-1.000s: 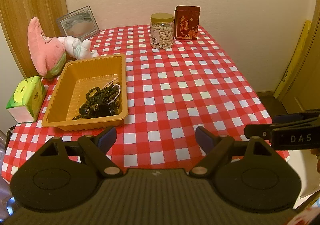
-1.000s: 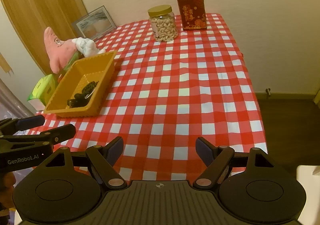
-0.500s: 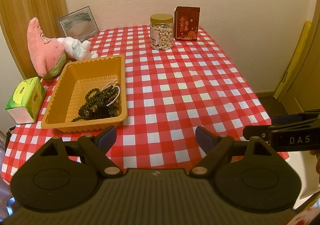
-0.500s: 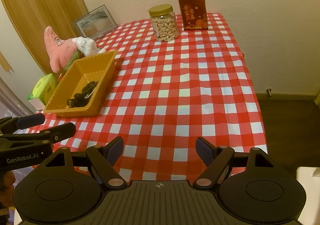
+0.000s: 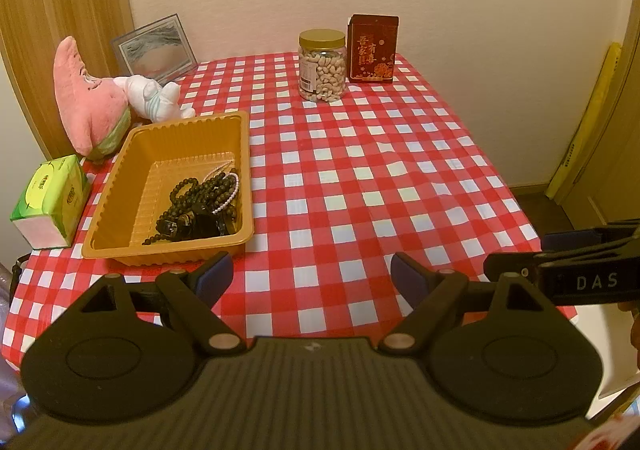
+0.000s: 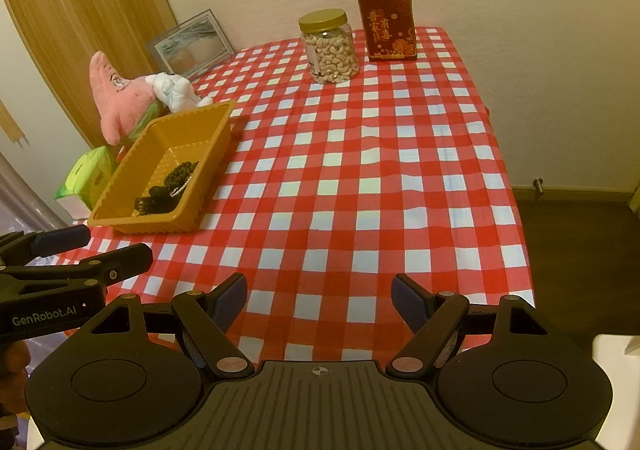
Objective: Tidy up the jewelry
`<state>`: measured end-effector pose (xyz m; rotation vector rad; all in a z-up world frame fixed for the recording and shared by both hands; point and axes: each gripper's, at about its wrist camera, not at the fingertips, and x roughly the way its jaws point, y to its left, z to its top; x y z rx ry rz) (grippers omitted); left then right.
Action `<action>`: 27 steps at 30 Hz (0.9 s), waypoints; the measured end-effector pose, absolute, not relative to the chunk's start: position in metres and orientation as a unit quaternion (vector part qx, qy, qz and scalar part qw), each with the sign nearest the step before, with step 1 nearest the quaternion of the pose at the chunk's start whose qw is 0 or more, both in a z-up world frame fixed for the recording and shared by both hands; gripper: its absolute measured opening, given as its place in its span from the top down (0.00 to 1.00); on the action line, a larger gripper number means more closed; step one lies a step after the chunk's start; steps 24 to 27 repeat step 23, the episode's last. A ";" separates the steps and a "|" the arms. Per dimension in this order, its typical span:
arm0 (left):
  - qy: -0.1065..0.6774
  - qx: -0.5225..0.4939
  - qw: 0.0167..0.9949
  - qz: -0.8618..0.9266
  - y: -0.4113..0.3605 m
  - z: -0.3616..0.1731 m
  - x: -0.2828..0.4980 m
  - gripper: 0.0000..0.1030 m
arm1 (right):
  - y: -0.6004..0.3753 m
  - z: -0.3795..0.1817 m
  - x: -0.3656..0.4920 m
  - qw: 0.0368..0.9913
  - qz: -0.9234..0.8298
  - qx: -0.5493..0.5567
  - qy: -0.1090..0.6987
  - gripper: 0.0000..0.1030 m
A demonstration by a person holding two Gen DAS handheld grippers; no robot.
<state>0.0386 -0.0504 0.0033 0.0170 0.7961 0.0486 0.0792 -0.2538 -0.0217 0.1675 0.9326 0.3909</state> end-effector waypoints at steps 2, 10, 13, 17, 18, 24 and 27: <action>0.388 0.008 0.921 0.024 -0.050 0.003 0.039 0.18 | -0.254 -0.022 0.079 0.872 0.187 0.080 0.446 0.24; 0.387 0.008 0.922 0.023 -0.050 0.004 0.039 0.18 | -0.253 -0.022 0.079 0.872 0.187 0.079 0.446 0.24; 0.387 0.008 0.922 0.023 -0.050 0.004 0.039 0.18 | -0.253 -0.022 0.079 0.872 0.187 0.080 0.446 0.24; 0.387 0.008 0.922 0.023 -0.050 0.004 0.038 0.18 | -0.252 -0.022 0.079 0.872 0.187 0.080 0.446 0.24; 0.386 0.008 0.922 0.022 -0.049 0.004 0.039 0.18 | -0.252 -0.022 0.079 0.872 0.187 0.080 0.446 0.24; 0.387 0.009 0.922 0.022 -0.052 0.006 0.046 0.18 | -0.250 -0.023 0.079 0.872 0.187 0.079 0.446 0.24; 0.387 0.009 0.922 0.022 -0.052 0.006 0.046 0.18 | -0.250 -0.023 0.079 0.872 0.187 0.079 0.446 0.24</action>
